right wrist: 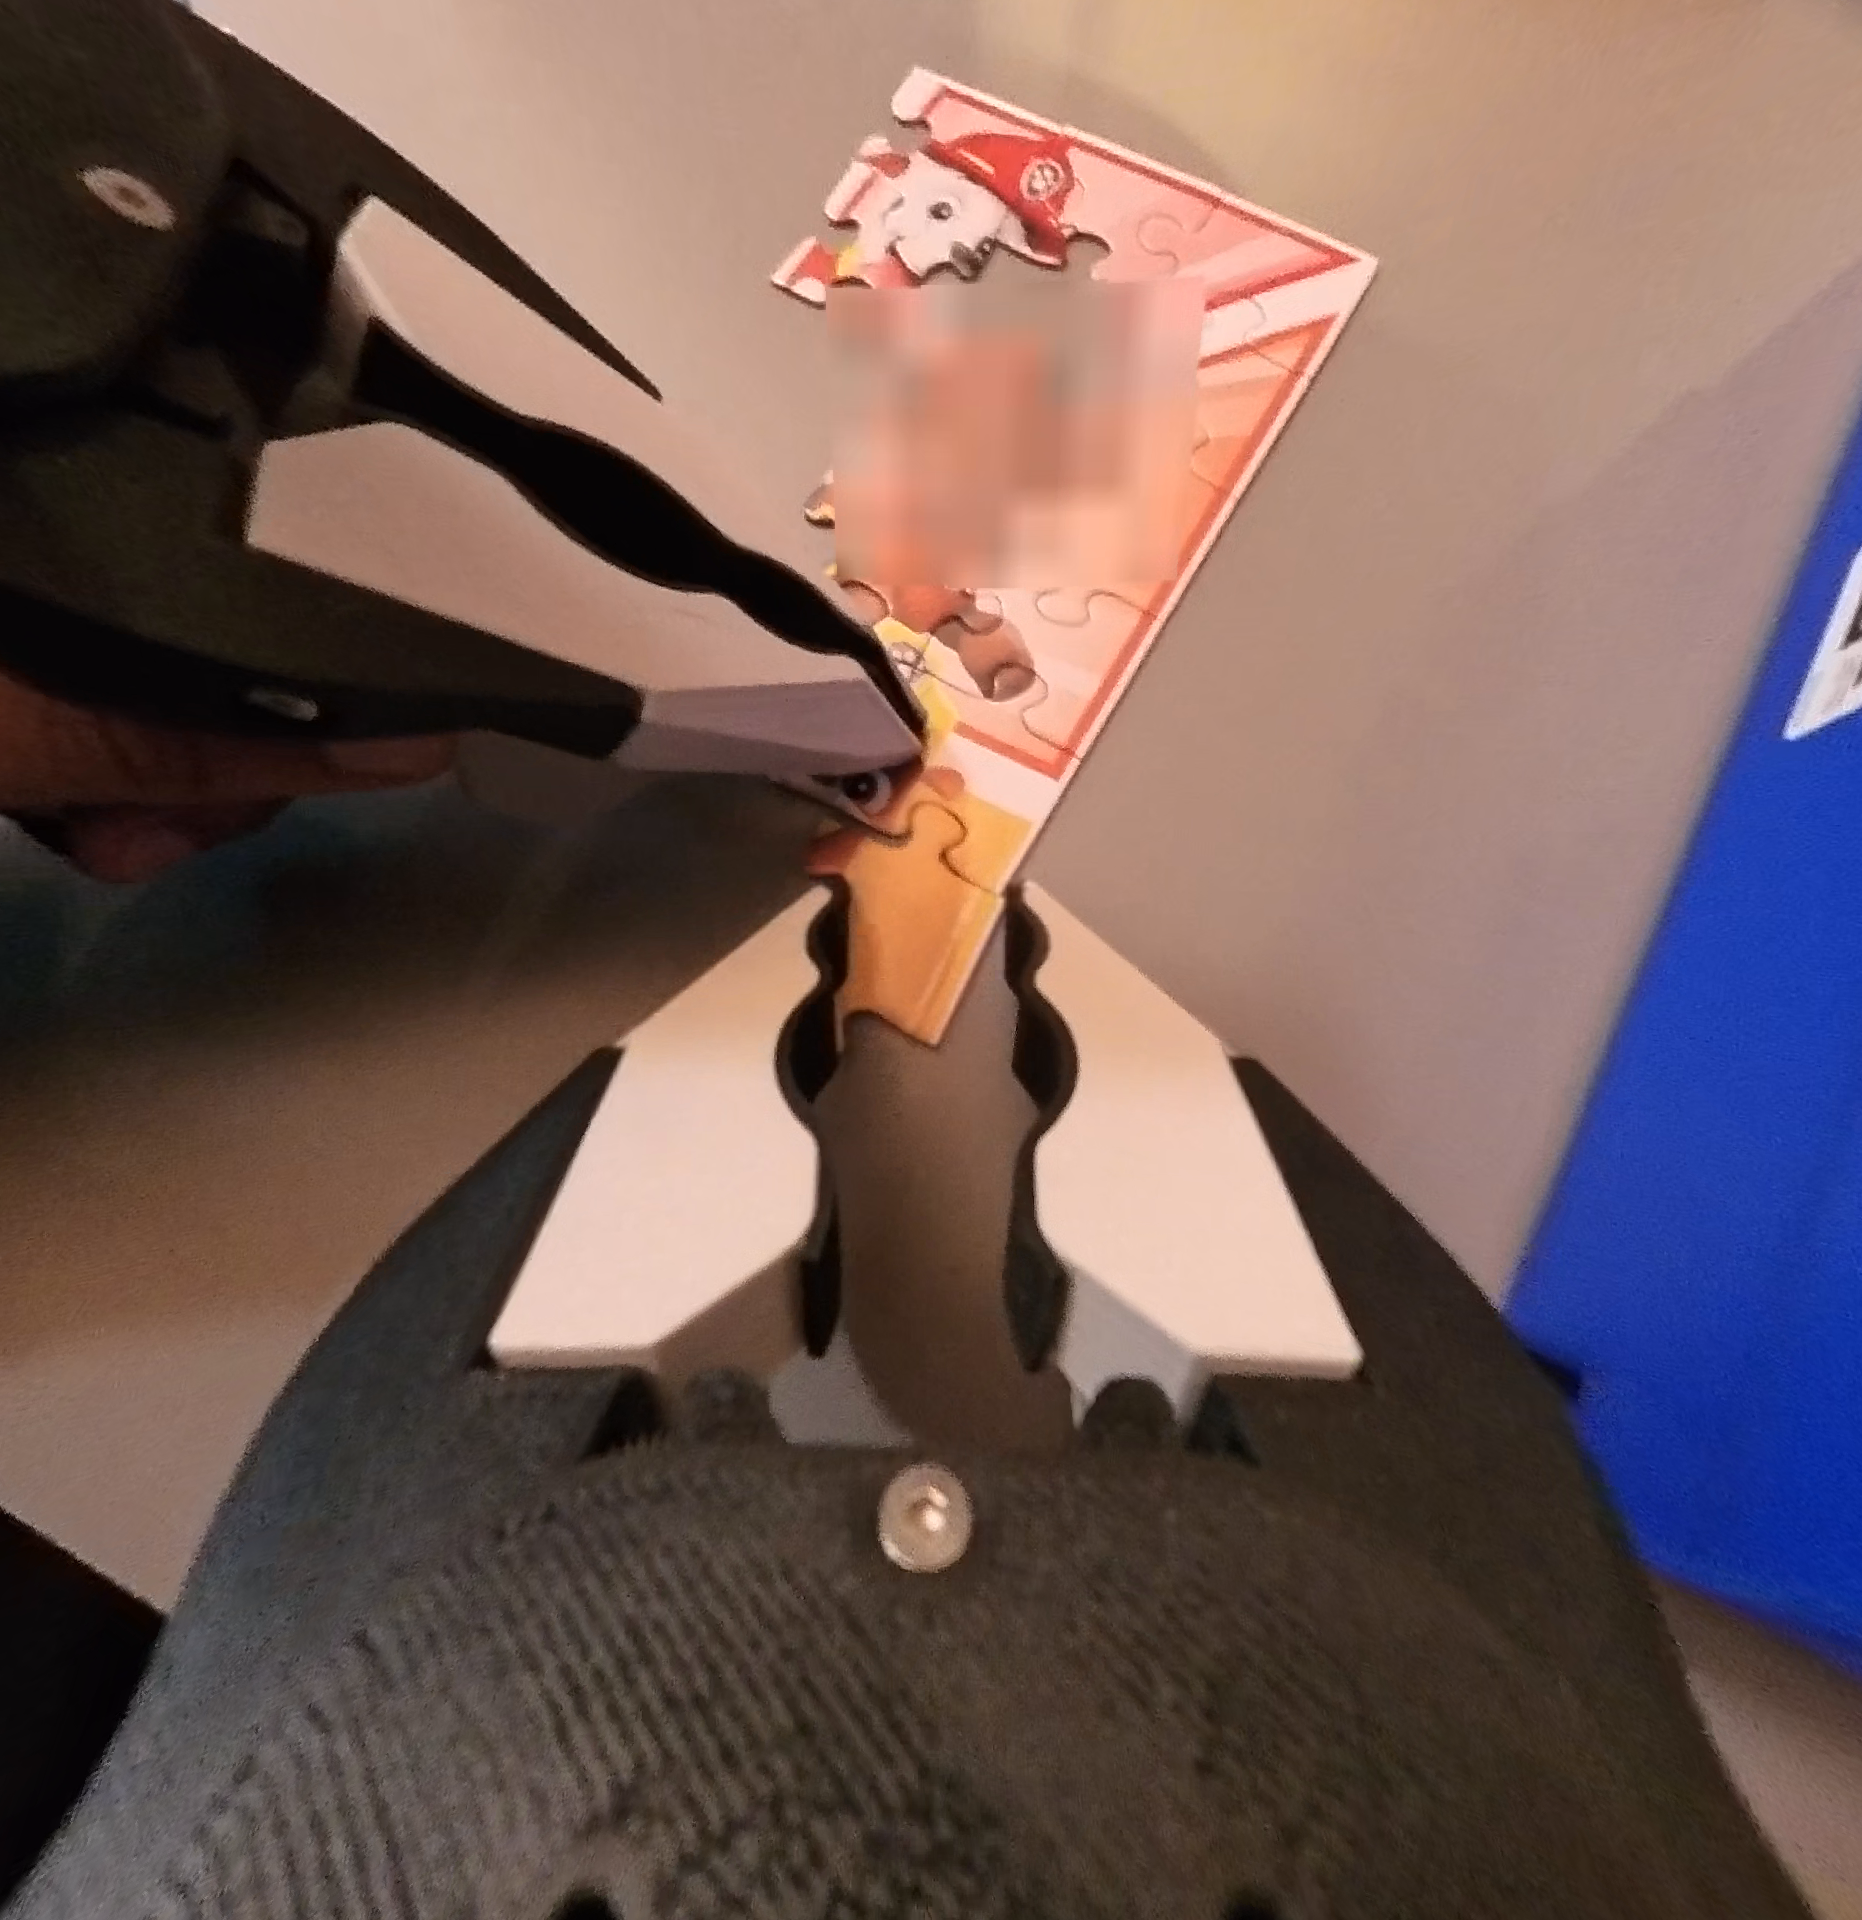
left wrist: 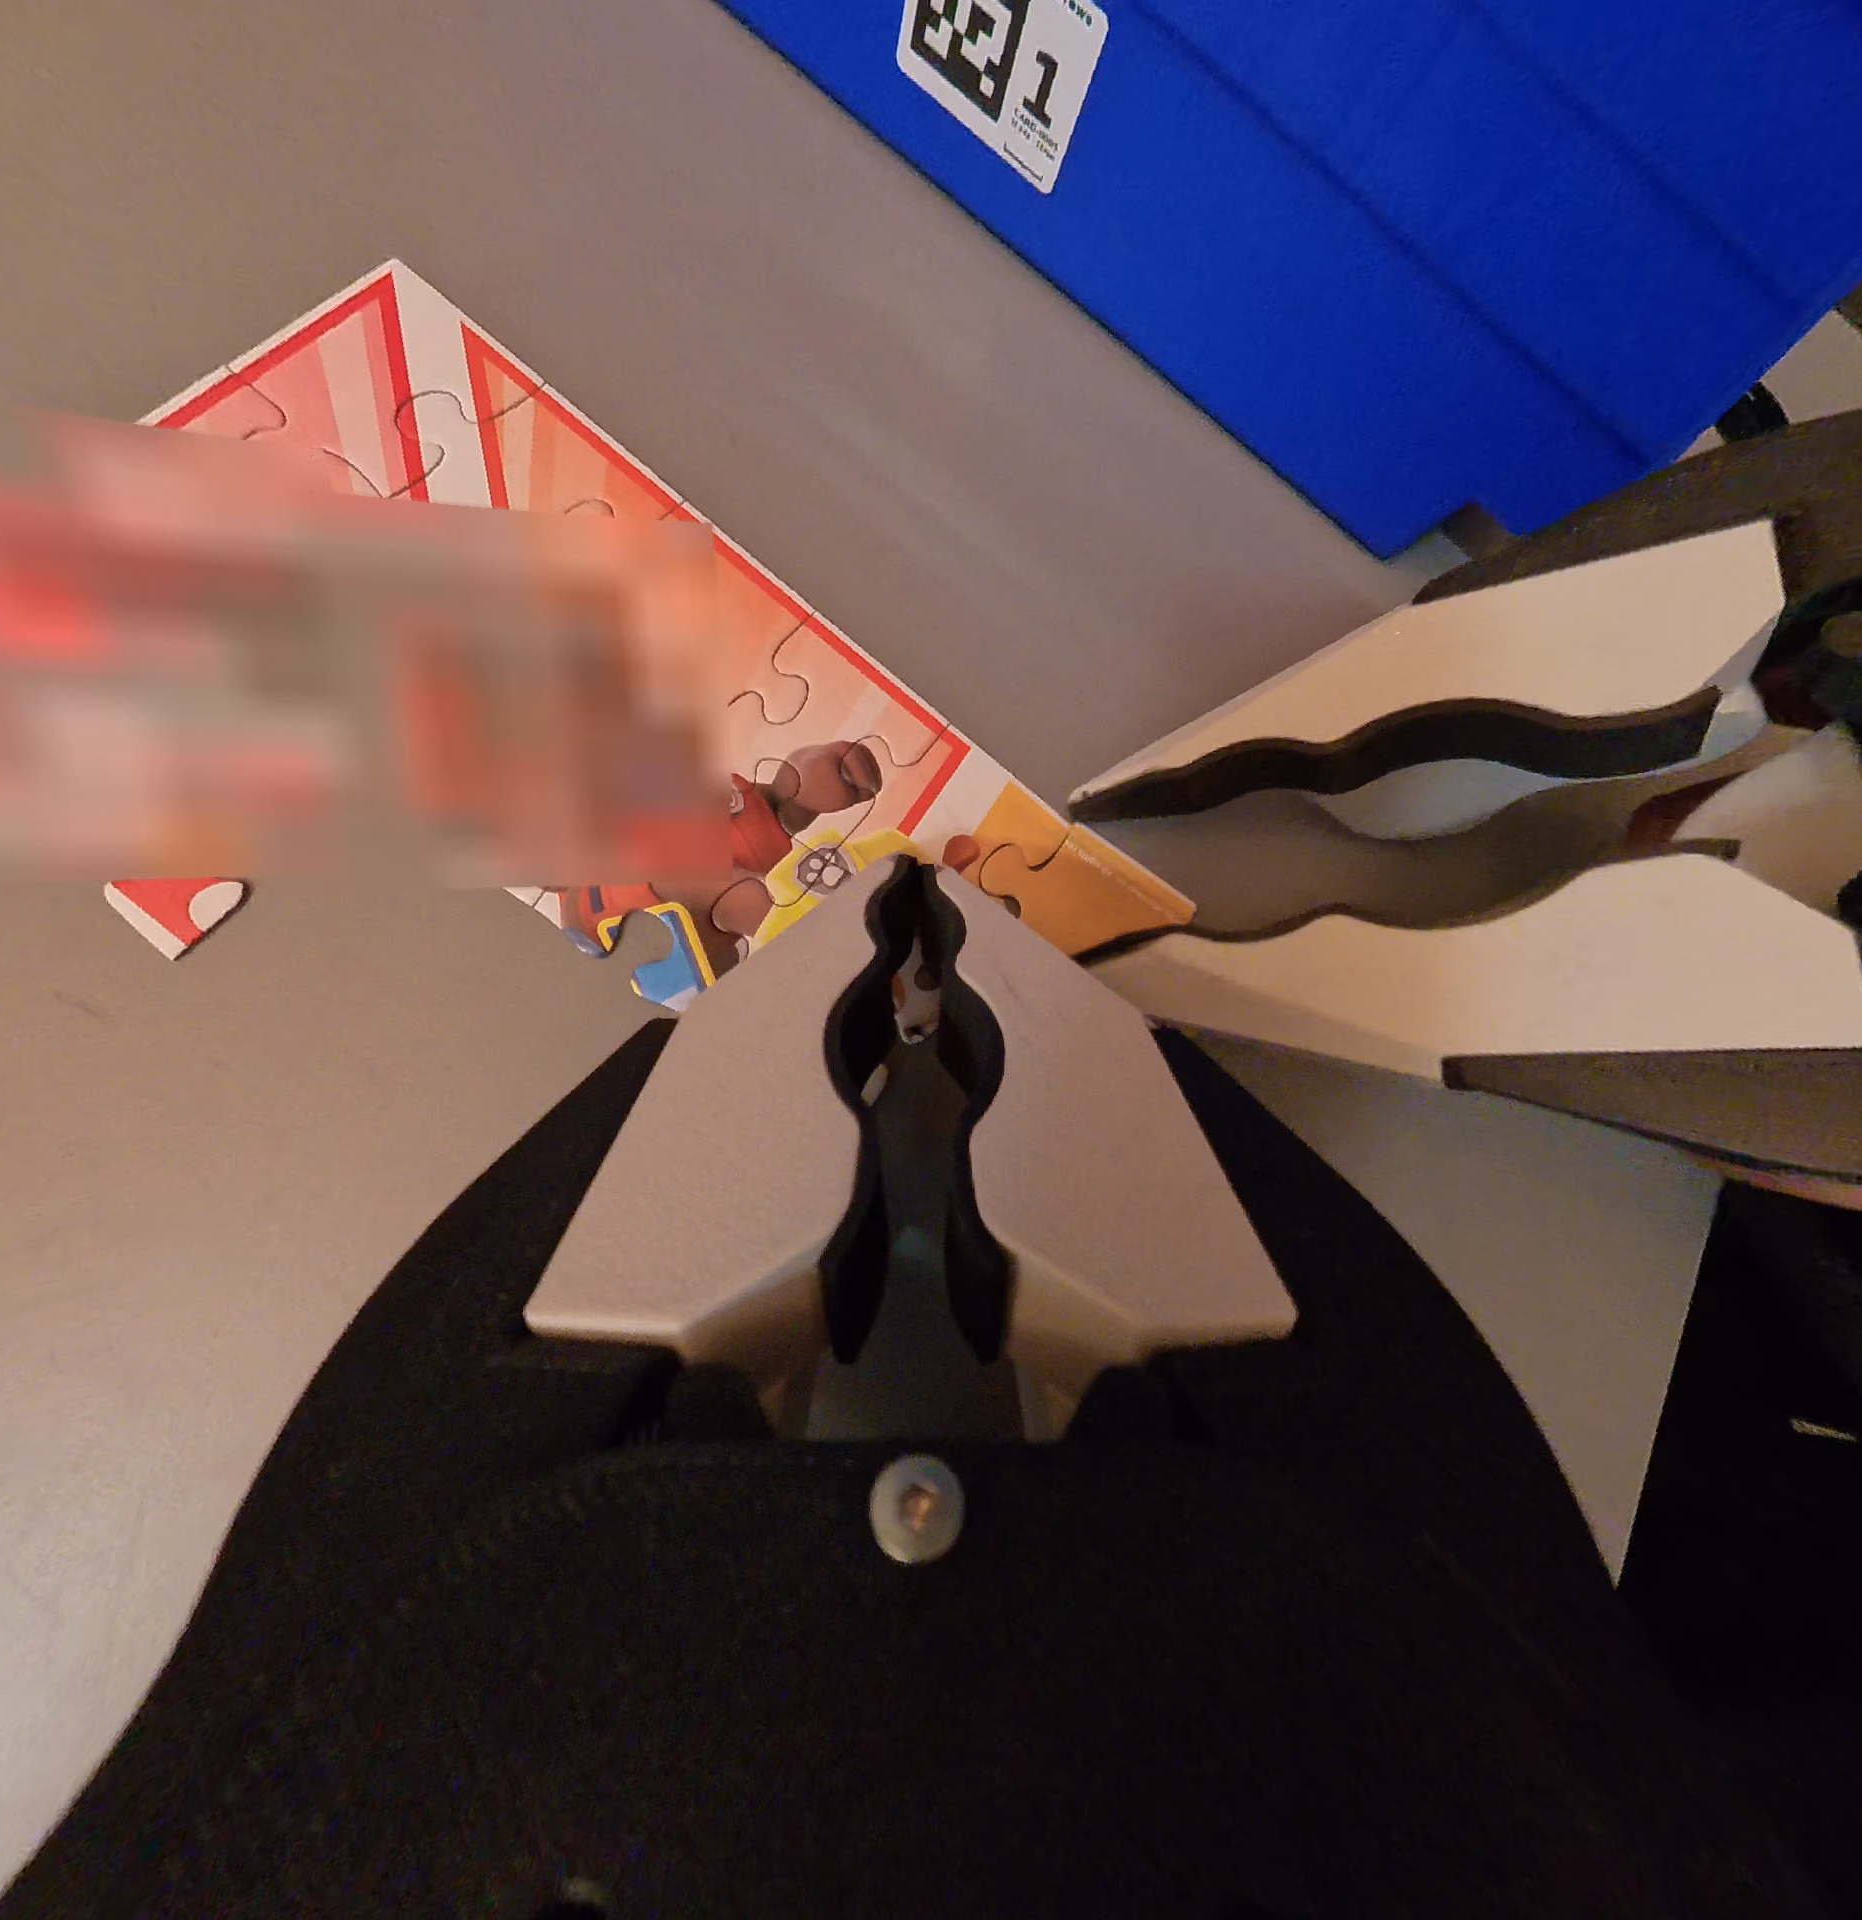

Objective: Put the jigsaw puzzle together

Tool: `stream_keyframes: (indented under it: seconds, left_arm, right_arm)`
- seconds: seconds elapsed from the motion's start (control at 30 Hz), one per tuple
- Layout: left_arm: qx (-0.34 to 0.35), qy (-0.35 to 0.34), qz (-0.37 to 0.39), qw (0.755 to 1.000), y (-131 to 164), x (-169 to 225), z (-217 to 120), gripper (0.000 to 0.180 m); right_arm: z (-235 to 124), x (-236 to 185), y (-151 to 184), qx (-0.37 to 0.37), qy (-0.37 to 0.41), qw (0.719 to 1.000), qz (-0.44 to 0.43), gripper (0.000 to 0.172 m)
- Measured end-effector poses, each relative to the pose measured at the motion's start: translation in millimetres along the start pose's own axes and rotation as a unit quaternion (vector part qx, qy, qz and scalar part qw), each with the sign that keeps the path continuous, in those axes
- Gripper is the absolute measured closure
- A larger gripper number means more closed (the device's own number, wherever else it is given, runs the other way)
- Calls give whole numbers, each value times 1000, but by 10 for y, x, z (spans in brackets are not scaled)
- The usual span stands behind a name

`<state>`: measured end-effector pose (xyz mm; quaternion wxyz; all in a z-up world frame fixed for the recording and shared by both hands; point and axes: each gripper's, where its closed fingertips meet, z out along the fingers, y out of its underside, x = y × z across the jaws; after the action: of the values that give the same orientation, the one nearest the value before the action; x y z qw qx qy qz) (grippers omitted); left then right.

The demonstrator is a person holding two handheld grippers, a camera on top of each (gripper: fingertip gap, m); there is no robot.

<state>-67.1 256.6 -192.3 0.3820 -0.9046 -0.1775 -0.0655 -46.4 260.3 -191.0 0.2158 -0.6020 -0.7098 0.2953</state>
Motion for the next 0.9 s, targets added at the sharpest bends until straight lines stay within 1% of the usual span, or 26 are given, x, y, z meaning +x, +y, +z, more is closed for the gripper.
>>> stream_keyframes:
  seconds: [0.13,0.2,0.33,0.37,0.4,0.43,0.5,0.6,0.67,0.73,0.83,0.9]
  left_arm:
    - [2,-1,-2,1000,2,-1,1,180]
    - [2,-1,-3,1000,0,0,3,180]
    - [2,-5,2,1000,-1,0,4,180]
    - [2,-5,2,1000,-1,1,3,180]
    - [1,-4,2,1000,0,1,4,180]
    - [2,-4,1,1000,-1,0,3,180]
    - [3,-5,1,1000,-1,0,4,180]
    - [3,-6,2,1000,-1,0,4,180]
    - [4,-6,3,1000,-1,0,3,180]
    - [4,-7,4,1000,-1,0,4,180]
    - [4,-8,3,1000,0,0,4,180]
    - [4,-10,4,1000,0,0,4,180]
  right_arm:
    - [-15,12,23,-17,13,1000,0,143]
    - [-24,8,33,-29,23,999,1,146]
    - [-27,21,32,-35,21,999,25,147]
    - [-39,53,33,-35,25,999,28,157]
    - [-48,71,37,-34,24,999,29,172]
    - [-50,68,41,-32,17,999,37,172]
    - [-63,37,48,-29,0,998,51,167]
    - [-97,67,87,-29,14,999,44,160]
    - [-97,96,90,-13,28,999,34,151]
    - [-89,73,81,-2,19,999,42,148]
    - [-60,-22,27,10,-4,998,56,131]
    - [-35,-67,2,14,-1,998,54,125]
